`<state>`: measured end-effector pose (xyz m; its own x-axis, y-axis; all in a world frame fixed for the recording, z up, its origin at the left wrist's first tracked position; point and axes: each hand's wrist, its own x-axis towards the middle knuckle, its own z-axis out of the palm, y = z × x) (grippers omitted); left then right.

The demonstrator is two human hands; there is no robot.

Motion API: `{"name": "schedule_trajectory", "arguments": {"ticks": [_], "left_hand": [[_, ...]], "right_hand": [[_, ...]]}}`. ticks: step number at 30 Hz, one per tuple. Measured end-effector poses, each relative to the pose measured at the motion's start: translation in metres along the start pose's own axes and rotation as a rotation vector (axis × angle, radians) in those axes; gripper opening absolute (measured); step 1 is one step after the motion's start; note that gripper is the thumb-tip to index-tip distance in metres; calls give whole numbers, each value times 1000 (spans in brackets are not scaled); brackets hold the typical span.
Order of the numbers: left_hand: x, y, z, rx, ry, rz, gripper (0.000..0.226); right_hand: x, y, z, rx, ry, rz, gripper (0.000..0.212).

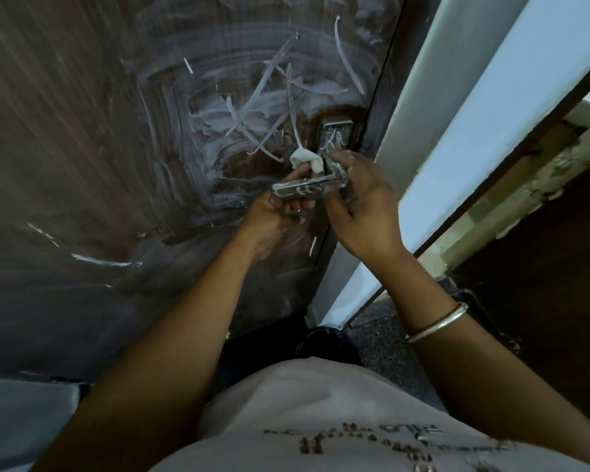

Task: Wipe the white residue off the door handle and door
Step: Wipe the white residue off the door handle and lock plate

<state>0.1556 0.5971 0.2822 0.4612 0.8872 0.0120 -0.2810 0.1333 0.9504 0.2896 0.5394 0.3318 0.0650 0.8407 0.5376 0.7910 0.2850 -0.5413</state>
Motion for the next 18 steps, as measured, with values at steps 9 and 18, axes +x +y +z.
{"name": "schedule_trajectory", "arguments": {"ticks": [9, 18], "left_hand": [[9, 19, -32, 83, -133, -235, 62], [11, 72, -22, 172, -194, -341, 63]], "right_hand": [[-3, -2, -11, -77, -35, 49, 48], [-3, -1, -11, -87, -125, 88, 49]]}}
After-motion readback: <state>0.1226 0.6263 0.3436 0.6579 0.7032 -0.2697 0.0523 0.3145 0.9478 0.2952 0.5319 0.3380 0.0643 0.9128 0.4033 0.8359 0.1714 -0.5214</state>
